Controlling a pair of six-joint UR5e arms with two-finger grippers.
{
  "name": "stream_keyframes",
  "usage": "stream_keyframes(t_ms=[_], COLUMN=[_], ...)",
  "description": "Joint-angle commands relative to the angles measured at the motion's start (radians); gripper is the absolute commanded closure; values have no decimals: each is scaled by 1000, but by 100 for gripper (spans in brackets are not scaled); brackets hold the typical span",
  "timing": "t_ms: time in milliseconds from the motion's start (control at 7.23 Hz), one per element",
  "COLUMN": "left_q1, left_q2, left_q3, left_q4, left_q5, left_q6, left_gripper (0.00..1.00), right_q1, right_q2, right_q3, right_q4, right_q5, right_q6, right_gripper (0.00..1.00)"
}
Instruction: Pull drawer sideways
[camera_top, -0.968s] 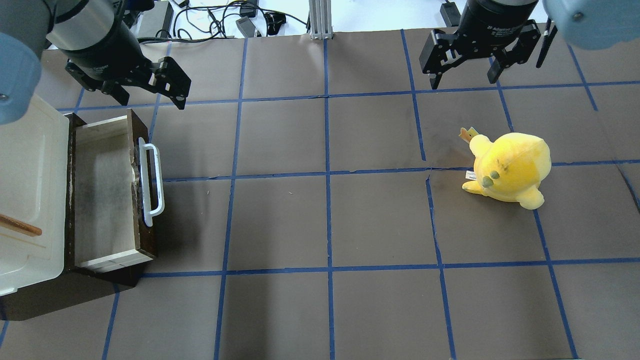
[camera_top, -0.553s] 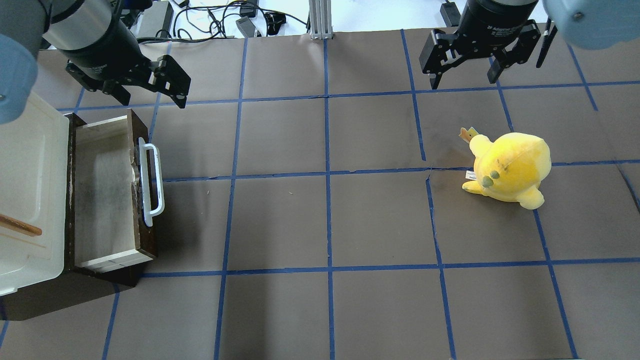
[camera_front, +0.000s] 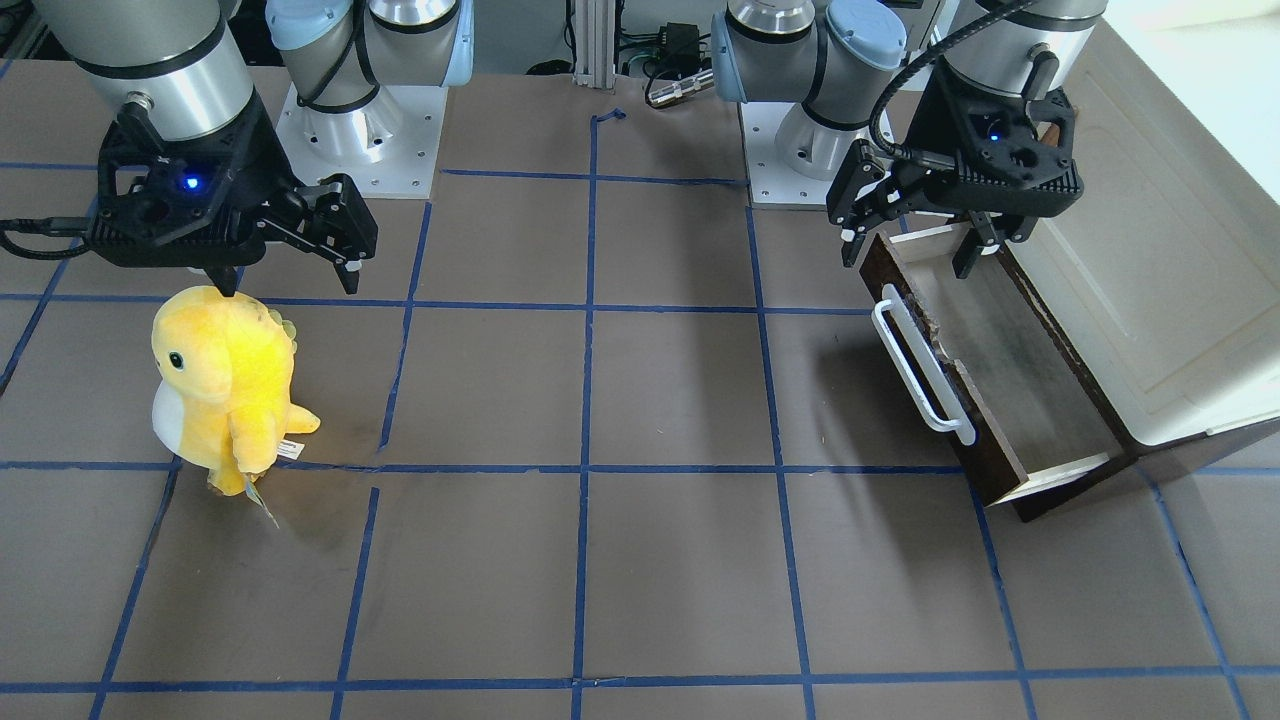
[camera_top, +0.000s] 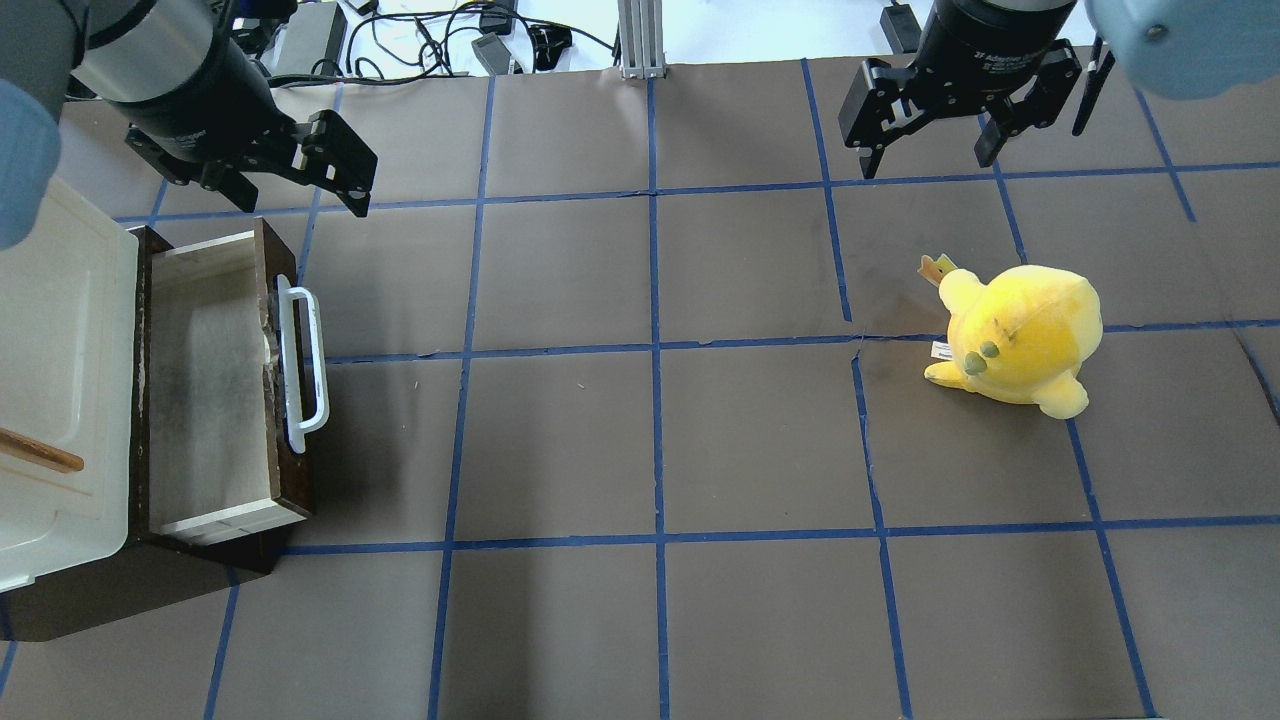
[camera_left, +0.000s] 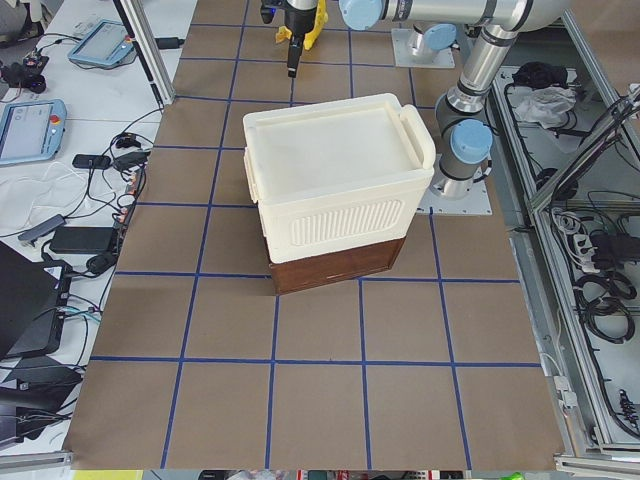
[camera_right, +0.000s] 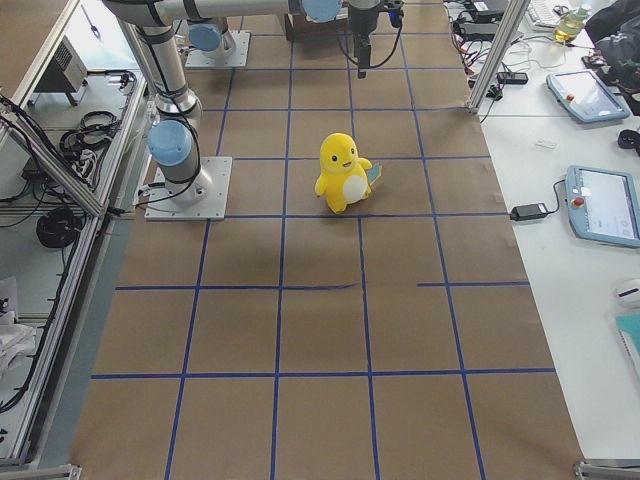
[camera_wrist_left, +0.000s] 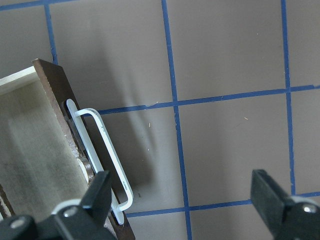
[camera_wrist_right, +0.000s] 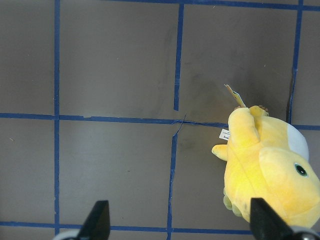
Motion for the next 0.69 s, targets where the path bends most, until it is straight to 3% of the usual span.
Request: stream_keyframes(t_ms=[0,553], left_q1=[0,-2], left_q2=[0,5], left_q3=[-1,-1], left_q4=[0,-1], left_q5=[-3,3], left_q6=[-5,-7], left_gripper=[0,0], right_q1=[0,0], right_q2=[0,0], right_q3=[0,0], right_q4=[0,0], right_q5=[0,0], right_q6=[1,1], right_gripper=[0,0])
